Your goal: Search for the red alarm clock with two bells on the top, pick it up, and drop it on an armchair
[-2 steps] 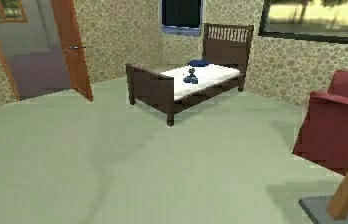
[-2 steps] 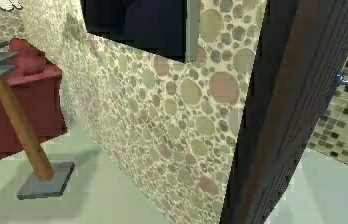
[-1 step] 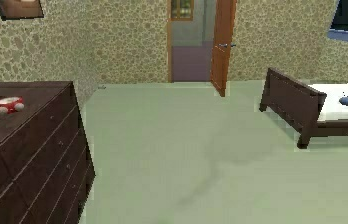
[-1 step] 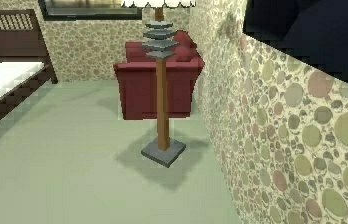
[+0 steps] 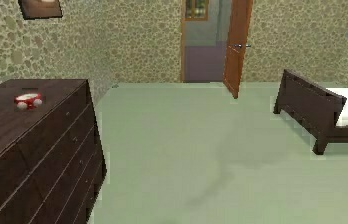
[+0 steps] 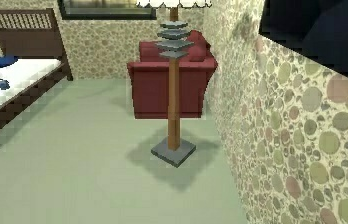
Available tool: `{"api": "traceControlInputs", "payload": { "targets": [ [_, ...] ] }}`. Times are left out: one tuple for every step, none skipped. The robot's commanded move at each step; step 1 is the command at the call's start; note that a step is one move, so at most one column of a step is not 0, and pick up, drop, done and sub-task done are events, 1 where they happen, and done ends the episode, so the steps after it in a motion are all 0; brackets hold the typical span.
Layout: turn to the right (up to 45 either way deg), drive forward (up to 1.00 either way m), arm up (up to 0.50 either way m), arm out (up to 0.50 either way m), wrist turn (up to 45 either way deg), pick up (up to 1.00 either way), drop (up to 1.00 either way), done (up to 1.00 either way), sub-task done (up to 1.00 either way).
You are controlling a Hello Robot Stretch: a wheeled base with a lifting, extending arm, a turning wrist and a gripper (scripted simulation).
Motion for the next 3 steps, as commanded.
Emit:
{"api": "traceControlInputs", "payload": {
  "targets": [
    [0.0, 0.25, 0.0, 0.0, 0.0, 0.0, 0.0, 0.0, 0.0],
    [-45.0, 0.0, 0.0, 0.0, 0.0, 0.0, 0.0, 0.0, 0.0],
    [-45.0, 0.0, 0.0, 0.0, 0.0, 0.0, 0.0, 0.0, 0.0]
  ]
}}
